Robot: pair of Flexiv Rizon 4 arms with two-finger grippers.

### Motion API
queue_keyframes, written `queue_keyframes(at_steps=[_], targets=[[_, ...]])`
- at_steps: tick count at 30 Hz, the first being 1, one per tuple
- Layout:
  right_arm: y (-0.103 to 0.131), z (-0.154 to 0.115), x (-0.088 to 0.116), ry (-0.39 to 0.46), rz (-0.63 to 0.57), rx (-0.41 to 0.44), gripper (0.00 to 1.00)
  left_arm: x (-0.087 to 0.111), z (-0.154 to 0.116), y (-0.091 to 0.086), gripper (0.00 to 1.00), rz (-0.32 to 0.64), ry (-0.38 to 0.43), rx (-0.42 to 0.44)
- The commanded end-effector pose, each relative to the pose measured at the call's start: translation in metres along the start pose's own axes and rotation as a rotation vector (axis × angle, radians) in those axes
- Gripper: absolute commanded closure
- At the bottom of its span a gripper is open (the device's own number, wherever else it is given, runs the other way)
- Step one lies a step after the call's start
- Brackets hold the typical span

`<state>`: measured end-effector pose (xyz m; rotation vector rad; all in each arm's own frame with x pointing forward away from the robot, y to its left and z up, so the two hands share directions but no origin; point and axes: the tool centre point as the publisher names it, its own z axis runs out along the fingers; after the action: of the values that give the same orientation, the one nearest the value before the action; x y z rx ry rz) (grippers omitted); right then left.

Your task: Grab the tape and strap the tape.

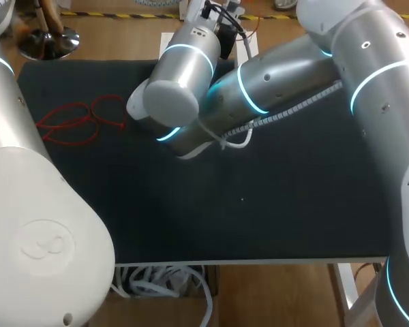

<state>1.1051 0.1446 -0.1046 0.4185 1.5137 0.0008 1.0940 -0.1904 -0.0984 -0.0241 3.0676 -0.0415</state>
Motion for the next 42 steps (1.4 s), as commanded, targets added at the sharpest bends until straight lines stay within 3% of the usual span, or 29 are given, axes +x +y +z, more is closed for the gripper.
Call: queue_keyframes(at_steps=[1, 42], targets=[[0.0013, -0.0017, -0.0004, 0.000, -0.001, 0.004, 1.00, -0.0001, -0.0013, -0.0005, 1.00, -0.002, 0.001, -0.004], [0.0042, 0.0006, 0.0037, -0.027, 0.007, 0.041, 1.00, -0.0001, -0.0013, -0.0005, 1.00, -0.002, 0.001, -0.004]])
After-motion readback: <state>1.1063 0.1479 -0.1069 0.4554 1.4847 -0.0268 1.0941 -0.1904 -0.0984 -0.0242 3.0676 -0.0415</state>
